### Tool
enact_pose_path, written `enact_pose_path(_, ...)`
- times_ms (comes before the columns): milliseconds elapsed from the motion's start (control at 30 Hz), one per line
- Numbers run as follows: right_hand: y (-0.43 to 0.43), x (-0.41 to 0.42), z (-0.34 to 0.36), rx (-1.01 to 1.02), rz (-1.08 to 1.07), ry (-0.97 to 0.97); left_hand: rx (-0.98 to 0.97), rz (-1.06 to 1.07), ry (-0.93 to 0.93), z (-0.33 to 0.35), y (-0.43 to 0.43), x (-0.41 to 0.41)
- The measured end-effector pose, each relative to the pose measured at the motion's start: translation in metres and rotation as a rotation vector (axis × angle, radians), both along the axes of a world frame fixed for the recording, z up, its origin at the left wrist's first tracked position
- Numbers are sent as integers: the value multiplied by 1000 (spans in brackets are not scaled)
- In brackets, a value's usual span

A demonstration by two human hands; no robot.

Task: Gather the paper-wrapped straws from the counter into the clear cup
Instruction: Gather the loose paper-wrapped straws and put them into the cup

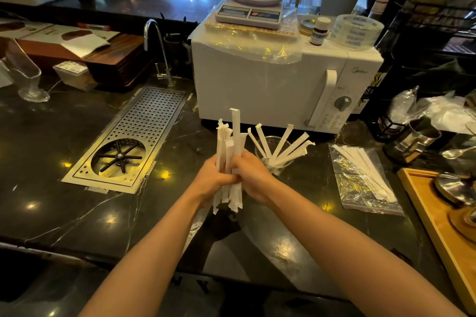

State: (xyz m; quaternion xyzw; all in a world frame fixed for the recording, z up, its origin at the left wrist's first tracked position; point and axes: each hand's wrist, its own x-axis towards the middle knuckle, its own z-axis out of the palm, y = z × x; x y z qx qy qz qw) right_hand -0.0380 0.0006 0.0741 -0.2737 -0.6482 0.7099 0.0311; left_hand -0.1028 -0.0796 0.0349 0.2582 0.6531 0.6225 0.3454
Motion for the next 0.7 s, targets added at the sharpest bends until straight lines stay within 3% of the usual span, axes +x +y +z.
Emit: enact_pose_path(700,12,12,-20,114,21,44,-40,-32,138,2,18,19)
